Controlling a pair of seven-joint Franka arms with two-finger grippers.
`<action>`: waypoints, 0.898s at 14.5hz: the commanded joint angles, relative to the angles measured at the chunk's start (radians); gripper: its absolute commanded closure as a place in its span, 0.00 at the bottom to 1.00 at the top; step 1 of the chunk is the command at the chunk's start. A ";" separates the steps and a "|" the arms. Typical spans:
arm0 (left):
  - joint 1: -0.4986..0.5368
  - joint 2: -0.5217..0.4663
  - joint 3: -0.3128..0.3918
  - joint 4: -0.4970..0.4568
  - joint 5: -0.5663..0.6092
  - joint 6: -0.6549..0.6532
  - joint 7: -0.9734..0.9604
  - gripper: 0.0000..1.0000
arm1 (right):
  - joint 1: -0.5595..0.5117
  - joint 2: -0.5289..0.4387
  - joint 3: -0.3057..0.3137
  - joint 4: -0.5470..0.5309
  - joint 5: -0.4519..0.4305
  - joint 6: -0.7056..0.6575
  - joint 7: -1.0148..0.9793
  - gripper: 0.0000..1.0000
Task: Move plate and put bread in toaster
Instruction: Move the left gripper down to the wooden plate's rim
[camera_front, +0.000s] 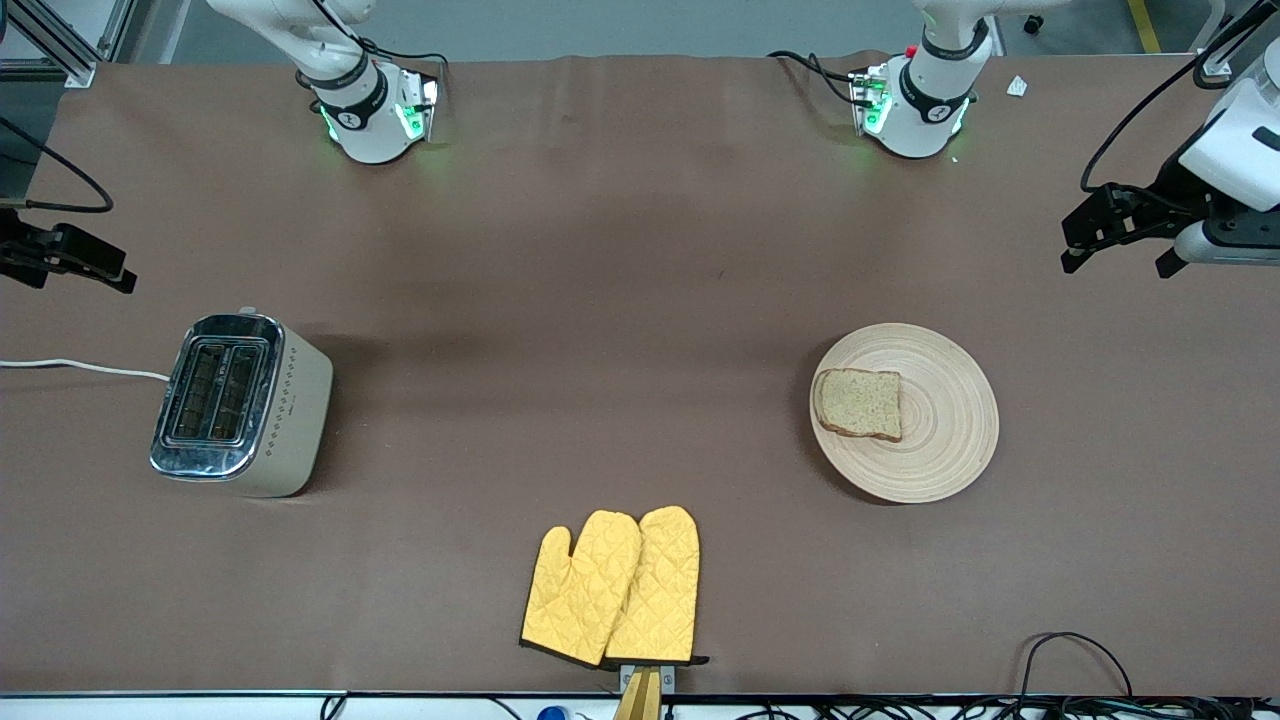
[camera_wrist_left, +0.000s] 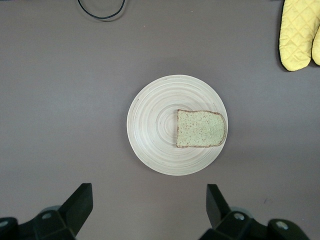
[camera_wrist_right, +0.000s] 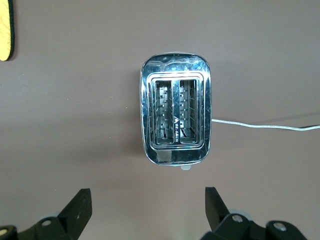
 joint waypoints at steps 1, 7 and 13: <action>0.000 0.016 -0.001 0.022 -0.003 -0.003 -0.007 0.00 | -0.004 -0.010 0.006 -0.007 -0.010 -0.006 -0.008 0.00; 0.008 0.034 0.003 0.020 -0.008 -0.003 0.001 0.00 | 0.005 -0.010 0.008 -0.007 -0.009 -0.006 -0.003 0.00; 0.066 0.129 0.011 0.018 -0.049 -0.006 0.211 0.00 | 0.003 -0.010 0.005 -0.010 -0.009 -0.008 -0.005 0.00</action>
